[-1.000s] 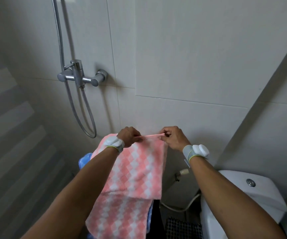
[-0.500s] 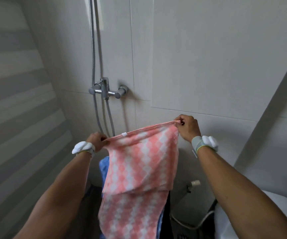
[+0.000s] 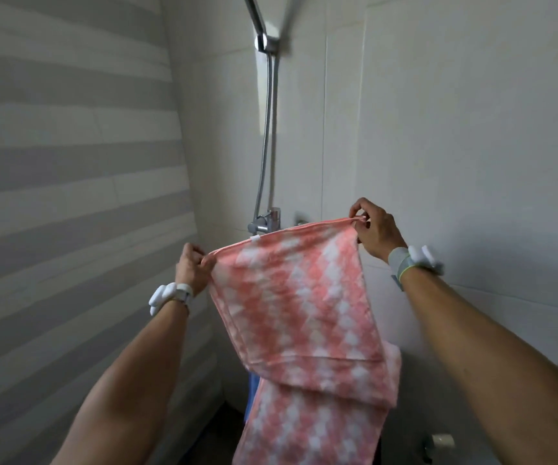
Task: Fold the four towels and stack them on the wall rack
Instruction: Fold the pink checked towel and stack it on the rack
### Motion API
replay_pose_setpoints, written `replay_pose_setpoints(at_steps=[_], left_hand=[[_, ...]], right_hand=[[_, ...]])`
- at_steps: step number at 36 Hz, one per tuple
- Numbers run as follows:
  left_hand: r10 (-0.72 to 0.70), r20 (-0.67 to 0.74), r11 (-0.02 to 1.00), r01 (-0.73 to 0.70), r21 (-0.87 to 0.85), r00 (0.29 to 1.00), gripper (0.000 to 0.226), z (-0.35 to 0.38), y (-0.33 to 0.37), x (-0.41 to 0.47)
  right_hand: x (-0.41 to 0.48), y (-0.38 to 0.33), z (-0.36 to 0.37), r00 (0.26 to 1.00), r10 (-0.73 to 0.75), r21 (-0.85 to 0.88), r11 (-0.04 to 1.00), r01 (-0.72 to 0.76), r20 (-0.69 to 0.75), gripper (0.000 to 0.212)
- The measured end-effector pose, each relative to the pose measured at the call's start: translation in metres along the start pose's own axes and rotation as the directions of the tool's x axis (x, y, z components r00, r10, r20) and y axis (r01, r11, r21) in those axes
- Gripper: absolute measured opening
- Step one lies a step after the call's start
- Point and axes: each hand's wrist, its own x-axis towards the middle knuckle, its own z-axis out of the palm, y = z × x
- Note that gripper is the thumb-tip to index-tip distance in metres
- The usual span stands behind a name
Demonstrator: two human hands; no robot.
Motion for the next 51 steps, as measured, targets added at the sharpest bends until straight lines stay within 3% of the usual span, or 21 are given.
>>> replay_pose_setpoints(at_steps=[3, 9, 18, 23, 26, 29, 34, 38, 43, 48, 51], left_hand=[[0.009, -0.021, 1.000, -0.008, 0.020, 1.000, 0.021, -0.021, 0.009, 0.000], [0.095, 0.080, 0.980, -0.108, 0.168, 0.992, 0.014, -0.061, 0.009, -0.002], [0.088, 0.209, 0.909, -0.164, 0.383, 0.974, 0.017, -0.138, 0.026, 0.011], [0.151, 0.063, 0.871, -0.163, 0.464, 0.987, 0.011, -0.201, 0.056, 0.024], [0.154, -0.061, 0.907, -0.116, 0.406, 0.986, 0.007, -0.241, 0.069, 0.033], [0.119, -0.148, 0.976, -0.088, 0.199, 0.982, 0.011, -0.293, 0.085, 0.036], [0.160, -0.197, 0.984, -0.171, -0.042, 0.967, 0.019, -0.375, 0.120, 0.021], [0.175, -0.220, 0.978, -0.196, -0.075, 0.959, 0.029, -0.437, 0.149, 0.010], [0.168, -0.314, 0.977, -0.200, -0.072, 0.934, 0.025, -0.500, 0.182, 0.007], [0.214, -0.441, 0.959, -0.273, -0.075, 0.872, 0.024, -0.561, 0.200, 0.010], [0.224, -0.449, 0.962, -0.270, -0.039, 0.865, 0.026, -0.583, 0.197, 0.008]], right_hand=[[0.009, -0.016, -0.006, 0.999, -0.036, -0.009, 0.999, 0.036, 0.026, 0.030], [0.026, -0.042, -0.005, 0.986, -0.119, -0.047, 0.991, 0.125, 0.113, 0.026], [0.065, -0.112, 0.002, 0.957, -0.289, -0.058, 0.956, 0.289, 0.008, 0.022], [0.085, -0.170, 0.008, 0.913, -0.408, -0.099, 0.909, 0.404, -0.021, 0.022], [0.094, -0.195, 0.013, 0.893, -0.449, -0.127, 0.888, 0.443, -0.029, 0.022], [0.099, -0.227, 0.018, 0.879, -0.471, -0.093, 0.881, 0.464, -0.073, 0.020], [0.113, -0.270, 0.034, 0.871, -0.477, -0.007, 0.878, 0.479, -0.118, 0.021], [0.115, -0.315, 0.047, 0.843, -0.516, 0.013, 0.852, 0.524, -0.150, 0.020], [0.117, -0.374, 0.062, 0.799, -0.557, 0.014, 0.819, 0.574, -0.227, 0.032], [0.119, -0.441, 0.081, 0.814, -0.489, 0.038, 0.850, 0.525, -0.313, 0.032], [0.119, -0.466, 0.098, 0.828, -0.452, 0.046, 0.869, 0.493, -0.331, 0.035]])
